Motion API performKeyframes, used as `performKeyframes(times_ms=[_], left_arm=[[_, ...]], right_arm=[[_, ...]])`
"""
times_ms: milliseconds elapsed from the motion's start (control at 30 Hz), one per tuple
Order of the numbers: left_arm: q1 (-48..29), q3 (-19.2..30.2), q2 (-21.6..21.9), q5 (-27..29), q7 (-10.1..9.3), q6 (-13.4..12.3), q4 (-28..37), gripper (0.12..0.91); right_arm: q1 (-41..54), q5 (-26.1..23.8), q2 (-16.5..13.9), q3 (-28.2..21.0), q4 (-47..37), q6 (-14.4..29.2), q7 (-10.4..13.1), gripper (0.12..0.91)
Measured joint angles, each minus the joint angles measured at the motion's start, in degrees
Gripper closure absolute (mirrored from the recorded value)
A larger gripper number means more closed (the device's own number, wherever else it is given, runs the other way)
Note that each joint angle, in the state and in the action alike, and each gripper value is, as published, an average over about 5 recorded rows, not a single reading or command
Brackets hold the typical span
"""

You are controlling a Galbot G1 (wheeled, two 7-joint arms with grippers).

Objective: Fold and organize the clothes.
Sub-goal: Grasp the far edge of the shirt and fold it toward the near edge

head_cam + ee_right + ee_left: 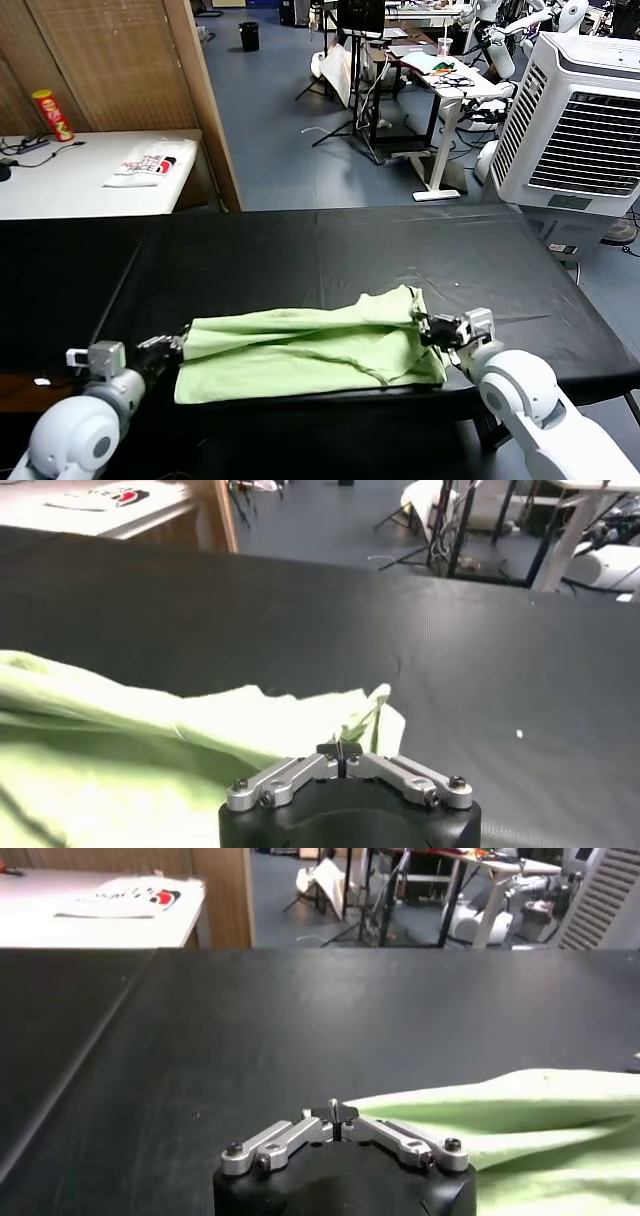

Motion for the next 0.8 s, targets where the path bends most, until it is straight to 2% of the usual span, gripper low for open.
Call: performKeyframes(times_ms=[133, 367, 467, 567, 633, 700, 800], left_arm=[[0.8, 0.0, -0.2, 0.6, 0.72, 0.1, -0.1, 0.902], [0.7, 0.3, -0.9, 0.9, 0.85, 0.1, 0.4, 0.902], [0.8, 0.2, -1.0, 0.9, 0.85, 0.2, 0.0, 0.876], [0.9, -0.2, -1.1, 0.8, 0.81, 0.4, -0.8, 0.757], [0.8, -0.6, -1.1, 0.5, 0.78, 0.6, -1.4, 0.641], [0.5, -0.9, -1.1, 0.3, 0.76, 0.7, -1.8, 0.524], [-0.4, -1.2, -1.4, 0.1, 0.51, 0.5, -1.7, 0.364]], right_arm=[[-0.1, -0.1, 0.2, 0.0, 0.0, 0.0, 0.0, 0.903], [-0.9, -0.1, -0.2, 0.6, 0.5, 0.0, -0.7, 0.898], [-1.4, -0.2, -0.6, 1.3, 1.3, 0.0, -1.3, 0.815], [-1.7, -0.1, -0.9, 2.3, 2.2, 0.0, -1.8, 0.653], [-1.4, -0.1, -1.0, 3.1, 2.6, 0.0, -1.8, 0.553], [-0.8, -0.2, -0.8, 3.7, 2.5, 0.0, -1.4, 0.419], [1.0, -1.1, 0.1, 4.0, 1.2, 0.0, -0.5, 0.291]])
